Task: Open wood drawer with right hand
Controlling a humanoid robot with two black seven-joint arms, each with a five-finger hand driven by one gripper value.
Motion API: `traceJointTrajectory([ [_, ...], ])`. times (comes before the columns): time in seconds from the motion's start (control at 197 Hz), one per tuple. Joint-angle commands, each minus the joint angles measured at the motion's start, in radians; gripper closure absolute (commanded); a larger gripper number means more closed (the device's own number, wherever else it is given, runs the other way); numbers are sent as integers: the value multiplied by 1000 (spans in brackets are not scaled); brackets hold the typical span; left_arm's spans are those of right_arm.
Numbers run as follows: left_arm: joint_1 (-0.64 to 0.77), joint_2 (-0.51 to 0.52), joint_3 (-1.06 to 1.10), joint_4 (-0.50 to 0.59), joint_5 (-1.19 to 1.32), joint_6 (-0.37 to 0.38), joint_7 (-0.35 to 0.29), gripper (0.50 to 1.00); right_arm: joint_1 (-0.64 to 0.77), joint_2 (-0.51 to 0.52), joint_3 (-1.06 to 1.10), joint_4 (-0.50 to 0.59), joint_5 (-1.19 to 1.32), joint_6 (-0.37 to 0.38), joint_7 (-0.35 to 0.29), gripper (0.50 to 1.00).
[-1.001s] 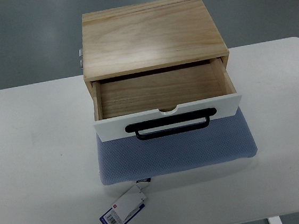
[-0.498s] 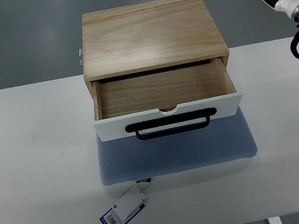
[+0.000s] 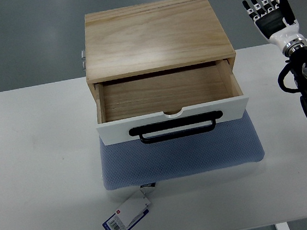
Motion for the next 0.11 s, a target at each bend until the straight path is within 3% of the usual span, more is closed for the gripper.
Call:
traceJointTrajectory([
  [0.0,0,0,0,-1,0,0,0,500,-7,2,-3,0,0,1,1,554],
  [0.102,0,0,0,-1,0,0,0,500,-10,14,-3,0,-3,3,1,554],
])
